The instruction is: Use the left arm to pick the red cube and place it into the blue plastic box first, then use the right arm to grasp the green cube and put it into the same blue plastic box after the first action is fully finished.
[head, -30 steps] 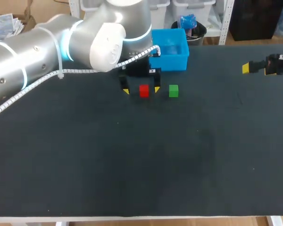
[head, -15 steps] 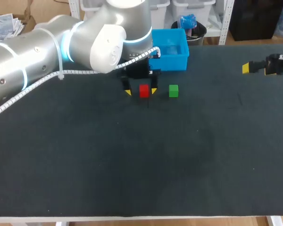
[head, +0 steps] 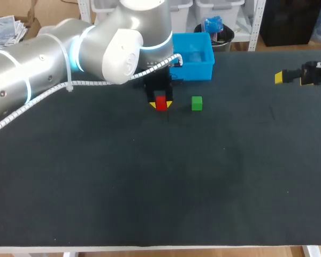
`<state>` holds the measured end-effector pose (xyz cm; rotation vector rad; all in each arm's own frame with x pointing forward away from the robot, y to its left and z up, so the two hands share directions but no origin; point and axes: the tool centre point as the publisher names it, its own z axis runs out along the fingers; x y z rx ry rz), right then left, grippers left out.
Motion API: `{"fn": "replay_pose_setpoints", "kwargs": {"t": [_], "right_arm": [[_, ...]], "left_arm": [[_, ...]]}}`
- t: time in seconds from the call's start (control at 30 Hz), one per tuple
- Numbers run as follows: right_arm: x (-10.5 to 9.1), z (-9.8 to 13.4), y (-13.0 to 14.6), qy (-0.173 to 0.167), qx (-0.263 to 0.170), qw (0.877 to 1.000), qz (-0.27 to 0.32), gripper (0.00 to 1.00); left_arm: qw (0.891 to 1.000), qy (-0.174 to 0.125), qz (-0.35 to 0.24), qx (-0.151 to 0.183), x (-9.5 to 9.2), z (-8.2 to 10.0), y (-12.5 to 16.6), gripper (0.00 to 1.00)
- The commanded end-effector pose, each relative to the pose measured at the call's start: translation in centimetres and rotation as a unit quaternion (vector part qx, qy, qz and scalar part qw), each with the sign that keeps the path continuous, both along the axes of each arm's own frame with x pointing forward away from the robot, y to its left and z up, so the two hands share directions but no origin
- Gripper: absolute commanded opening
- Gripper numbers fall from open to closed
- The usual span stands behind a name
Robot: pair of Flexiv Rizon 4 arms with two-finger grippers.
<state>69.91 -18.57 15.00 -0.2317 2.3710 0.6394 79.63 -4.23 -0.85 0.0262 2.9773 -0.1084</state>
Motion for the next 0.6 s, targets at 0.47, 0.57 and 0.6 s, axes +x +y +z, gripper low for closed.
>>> {"fn": "replay_pose_setpoints", "kwargs": {"t": [0.47,0.57,0.6], "right_arm": [[0.0,0.0,0.0,0.000,-0.001,1.000,-0.001,1.00],[0.0,0.0,0.0,0.000,-0.001,1.000,-0.001,1.00],[0.0,0.0,0.0,0.000,-0.001,1.000,-0.001,1.00]], "left_arm": [[0.998,-0.053,-0.031,-0.027,1.2,8.3,0.2,0.00],[0.996,-0.064,-0.045,-0.037,1.5,10.1,0.4,0.00],[0.996,-0.067,-0.052,-0.039,1.5,10.7,0.5,0.00]]}}
